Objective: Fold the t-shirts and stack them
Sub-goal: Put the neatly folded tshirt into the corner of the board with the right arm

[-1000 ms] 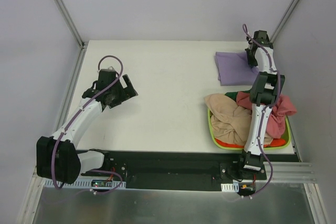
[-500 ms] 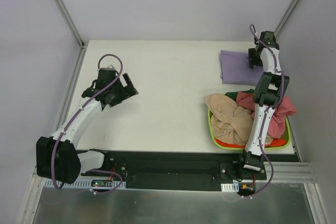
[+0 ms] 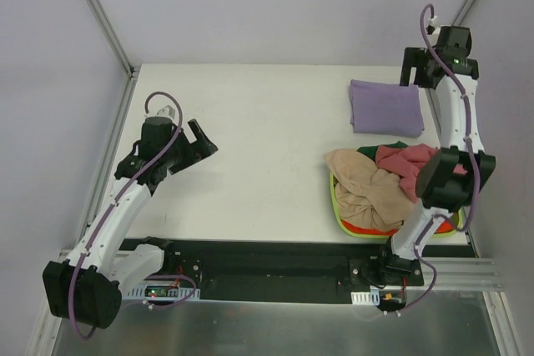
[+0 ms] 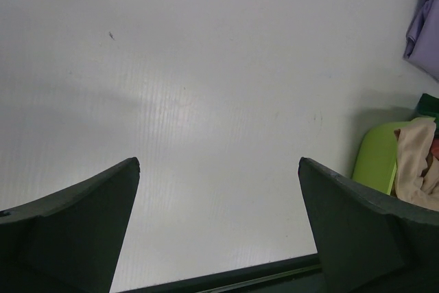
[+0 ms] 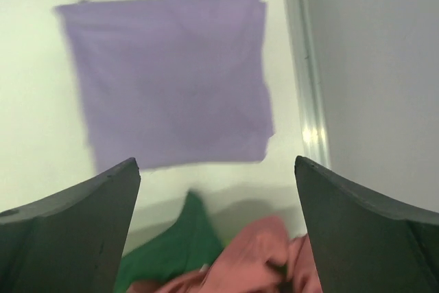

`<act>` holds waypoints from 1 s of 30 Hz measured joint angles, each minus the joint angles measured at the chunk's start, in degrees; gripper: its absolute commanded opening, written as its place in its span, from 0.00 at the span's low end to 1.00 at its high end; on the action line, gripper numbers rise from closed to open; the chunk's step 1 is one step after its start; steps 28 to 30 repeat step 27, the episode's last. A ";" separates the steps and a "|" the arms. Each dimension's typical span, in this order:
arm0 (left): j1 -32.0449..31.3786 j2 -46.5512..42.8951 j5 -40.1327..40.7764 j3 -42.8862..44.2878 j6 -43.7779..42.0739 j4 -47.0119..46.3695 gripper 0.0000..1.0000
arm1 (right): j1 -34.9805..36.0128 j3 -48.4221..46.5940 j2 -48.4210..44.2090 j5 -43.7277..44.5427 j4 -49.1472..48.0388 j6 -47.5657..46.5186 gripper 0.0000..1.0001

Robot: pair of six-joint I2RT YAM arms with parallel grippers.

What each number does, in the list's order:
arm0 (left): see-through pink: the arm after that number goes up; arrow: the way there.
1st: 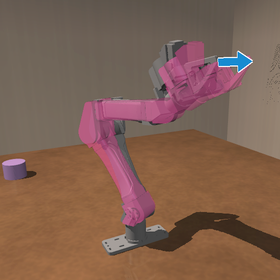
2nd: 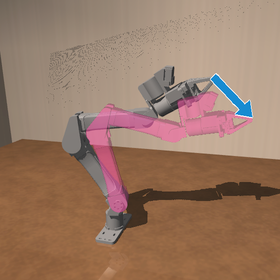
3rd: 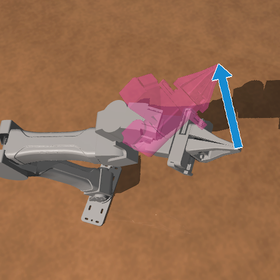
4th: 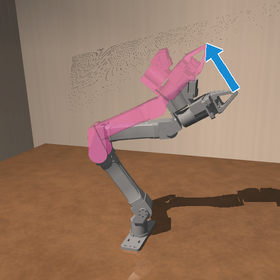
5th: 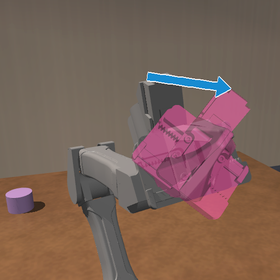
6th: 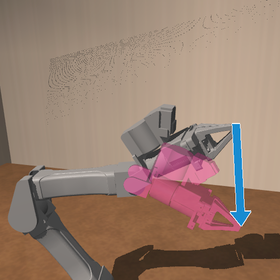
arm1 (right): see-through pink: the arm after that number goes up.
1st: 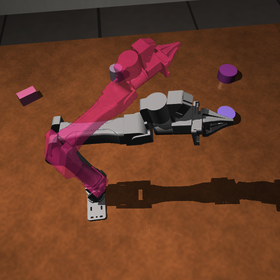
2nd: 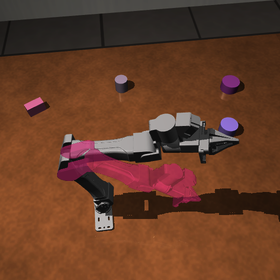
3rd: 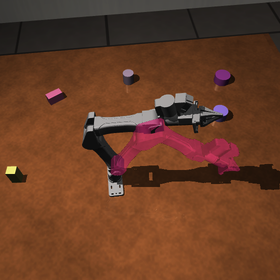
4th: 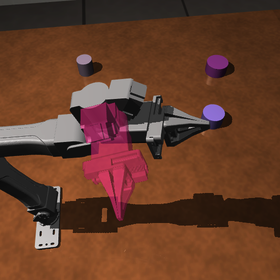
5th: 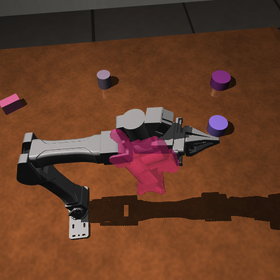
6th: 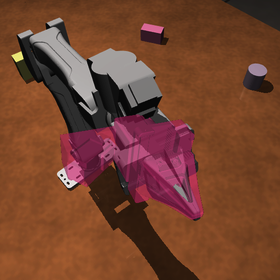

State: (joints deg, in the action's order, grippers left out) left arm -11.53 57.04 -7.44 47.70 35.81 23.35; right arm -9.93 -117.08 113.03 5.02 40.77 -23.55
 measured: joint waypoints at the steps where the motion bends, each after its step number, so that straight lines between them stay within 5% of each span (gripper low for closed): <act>1: 0.00 -1.27 -0.02 -0.50 -0.02 0.09 0.99 | 0.42 4.37 -4.59 -1.68 -1.09 1.29 0.96; 8: 0.00 -5.09 -0.31 -2.25 -0.04 1.31 0.99 | 9.90 38.58 -33.42 -9.40 -9.66 9.73 0.96; 13: 0.00 -7.34 -1.14 -4.24 -0.02 2.34 0.99 | 22.99 56.70 -43.82 -14.62 -15.08 14.12 0.96; 17: 0.00 -9.75 -1.27 -5.92 0.00 2.69 0.99 | 25.73 71.78 -53.59 -18.01 -22.75 18.69 0.96; 30: 0.00 -15.17 -0.83 -8.90 0.76 3.26 0.99 | 25.75 77.05 -62.27 -16.96 -29.05 23.71 0.96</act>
